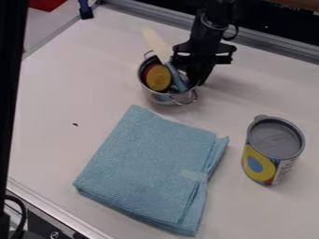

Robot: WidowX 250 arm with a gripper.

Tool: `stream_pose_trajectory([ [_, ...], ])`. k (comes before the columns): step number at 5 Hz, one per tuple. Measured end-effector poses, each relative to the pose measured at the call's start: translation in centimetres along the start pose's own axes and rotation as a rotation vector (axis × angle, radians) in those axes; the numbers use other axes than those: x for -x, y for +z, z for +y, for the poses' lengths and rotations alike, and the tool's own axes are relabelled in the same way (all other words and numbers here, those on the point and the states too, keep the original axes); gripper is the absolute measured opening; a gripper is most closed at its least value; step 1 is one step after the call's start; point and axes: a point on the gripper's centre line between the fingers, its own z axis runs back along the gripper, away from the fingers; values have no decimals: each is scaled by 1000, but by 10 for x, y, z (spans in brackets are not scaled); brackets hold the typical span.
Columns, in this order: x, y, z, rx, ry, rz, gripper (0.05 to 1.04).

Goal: Move the silver pail to the left side of the towel

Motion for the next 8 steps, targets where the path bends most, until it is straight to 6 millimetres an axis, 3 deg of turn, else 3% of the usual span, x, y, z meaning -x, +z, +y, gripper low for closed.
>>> stream_pose_trajectory([
  [1, -11, 12, 29, 14, -2, 22, 58],
  [3, -21, 15, 100, 59, -1, 45, 58],
  [4, -14, 11, 116, 74, -42, 21, 58],
  [6, 7, -21, 129, 80, -75, -2, 58],
  [8, 4, -28, 144, 72, -67, -8, 58],
])
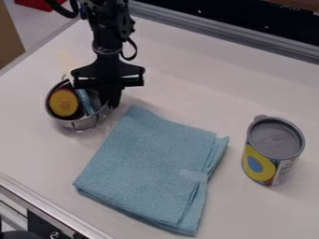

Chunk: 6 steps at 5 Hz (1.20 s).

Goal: Move the silver pail to the left side of the towel

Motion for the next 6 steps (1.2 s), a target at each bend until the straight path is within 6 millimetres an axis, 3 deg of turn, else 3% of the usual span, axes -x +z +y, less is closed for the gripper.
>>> stream_pose_trajectory([
  [2, 3, -5, 10, -8, -10, 11, 82],
  [3, 8, -5, 8, -12, -8, 34, 233],
  [5, 0, 5, 5, 42, 10, 81, 774],
  [6, -4, 21, 6, 79, 36, 89, 993],
])
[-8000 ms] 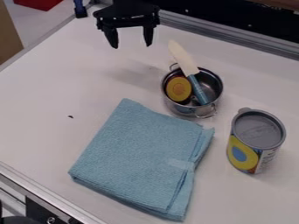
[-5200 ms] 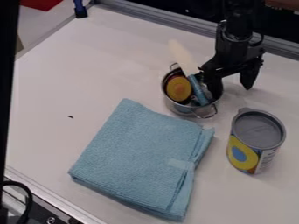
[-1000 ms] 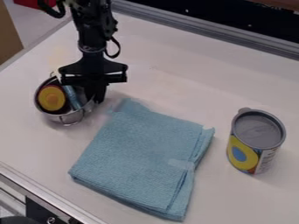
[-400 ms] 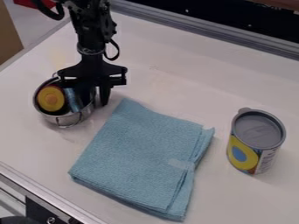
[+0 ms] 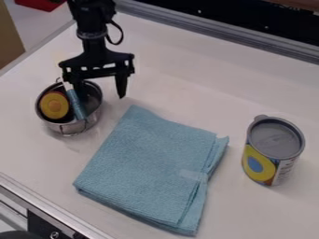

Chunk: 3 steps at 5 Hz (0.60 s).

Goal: Move the silver pail to the left side of the towel

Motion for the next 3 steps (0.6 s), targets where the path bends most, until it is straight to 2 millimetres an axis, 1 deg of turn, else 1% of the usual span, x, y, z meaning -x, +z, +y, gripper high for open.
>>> stream_pose_trajectory([
  [1, -1, 13, -5, 45, 9, 22, 1000],
  [2, -2, 15, -19, 55, 16, -6, 1000],
  [3, -5, 16, -48, 67, -54, -59, 1000],
])
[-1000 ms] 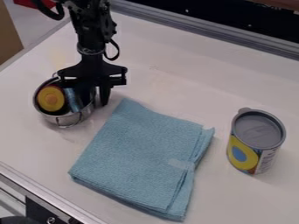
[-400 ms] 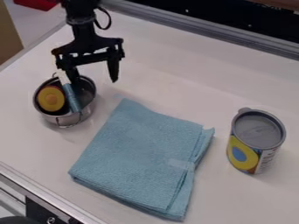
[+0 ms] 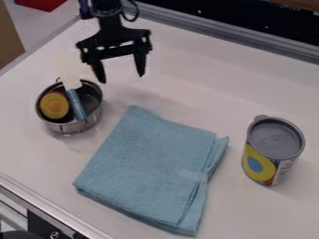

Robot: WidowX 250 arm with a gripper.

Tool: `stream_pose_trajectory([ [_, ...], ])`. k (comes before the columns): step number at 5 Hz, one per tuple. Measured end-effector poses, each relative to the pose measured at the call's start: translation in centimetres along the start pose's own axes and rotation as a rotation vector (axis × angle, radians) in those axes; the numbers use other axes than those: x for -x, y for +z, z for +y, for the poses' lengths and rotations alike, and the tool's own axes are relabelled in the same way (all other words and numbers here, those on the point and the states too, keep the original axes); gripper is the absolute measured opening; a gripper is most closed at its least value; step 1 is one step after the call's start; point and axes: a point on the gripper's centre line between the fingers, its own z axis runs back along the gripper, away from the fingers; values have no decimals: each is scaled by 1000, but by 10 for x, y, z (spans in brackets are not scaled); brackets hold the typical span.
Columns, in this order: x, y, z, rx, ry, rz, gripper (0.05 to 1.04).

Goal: Move the silver pail to the left side of the towel

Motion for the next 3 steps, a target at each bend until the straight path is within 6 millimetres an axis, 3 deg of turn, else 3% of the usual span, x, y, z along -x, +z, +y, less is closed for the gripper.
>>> stream_pose_trajectory([
  [1, 0, -9, -22, -45, -241, -60, 1000],
  [3, -22, -11, -48, -13, -468, -78, 1000],
])
